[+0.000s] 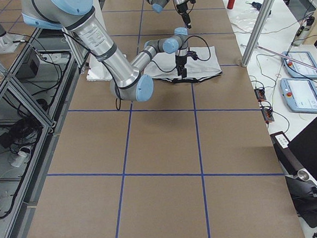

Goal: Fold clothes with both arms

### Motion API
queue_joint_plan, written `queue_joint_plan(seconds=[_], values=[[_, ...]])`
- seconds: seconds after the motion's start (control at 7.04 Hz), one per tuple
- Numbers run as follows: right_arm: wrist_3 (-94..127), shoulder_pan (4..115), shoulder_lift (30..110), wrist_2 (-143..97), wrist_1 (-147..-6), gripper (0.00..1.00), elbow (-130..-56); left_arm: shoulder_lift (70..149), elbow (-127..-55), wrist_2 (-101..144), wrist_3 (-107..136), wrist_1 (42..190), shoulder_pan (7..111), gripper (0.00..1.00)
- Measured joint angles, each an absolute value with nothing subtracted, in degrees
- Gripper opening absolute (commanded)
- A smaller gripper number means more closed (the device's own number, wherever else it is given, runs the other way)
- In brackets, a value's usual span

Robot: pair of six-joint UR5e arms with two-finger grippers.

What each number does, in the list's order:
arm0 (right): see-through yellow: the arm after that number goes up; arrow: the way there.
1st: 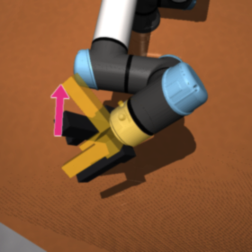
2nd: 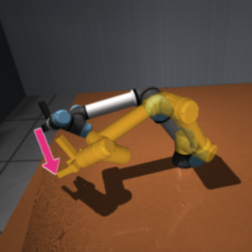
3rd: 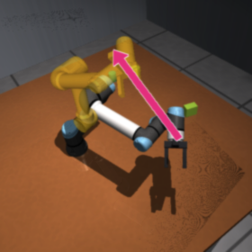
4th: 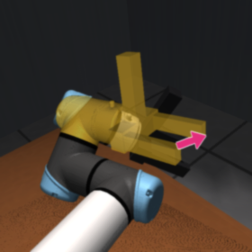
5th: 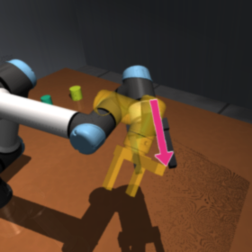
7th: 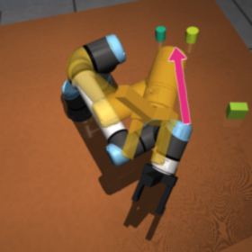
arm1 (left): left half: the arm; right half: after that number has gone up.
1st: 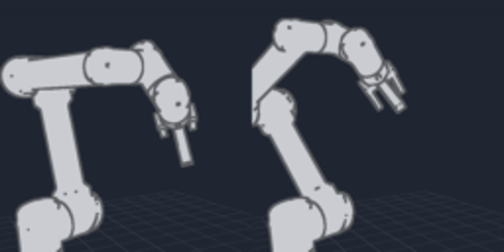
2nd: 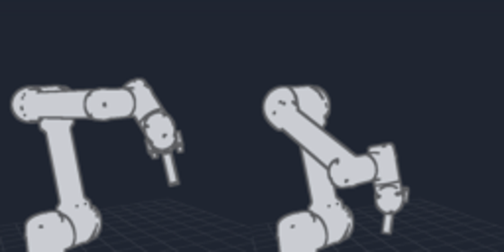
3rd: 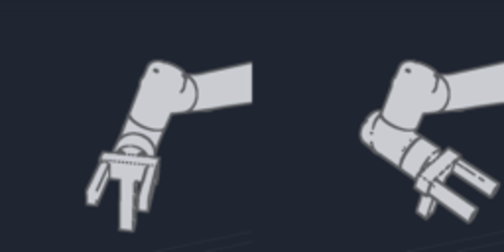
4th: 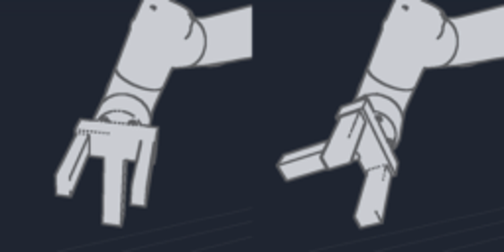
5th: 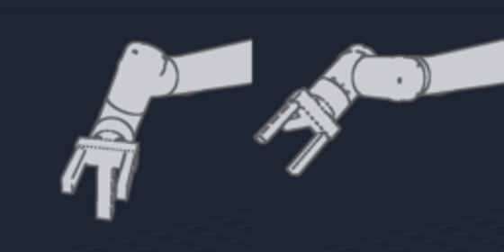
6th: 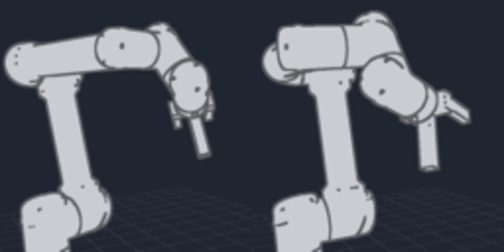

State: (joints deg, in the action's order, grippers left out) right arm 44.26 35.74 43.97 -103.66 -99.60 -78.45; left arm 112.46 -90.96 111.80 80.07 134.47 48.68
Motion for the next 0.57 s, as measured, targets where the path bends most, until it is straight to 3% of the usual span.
queue_joint_plan(seconds=[0.57], values=[[46.88,35.98,37.8,-103.82,-98.69,1.0,-73.66,112.41,-91.04,111.8,80.07,134.47,48.69,0.62]])
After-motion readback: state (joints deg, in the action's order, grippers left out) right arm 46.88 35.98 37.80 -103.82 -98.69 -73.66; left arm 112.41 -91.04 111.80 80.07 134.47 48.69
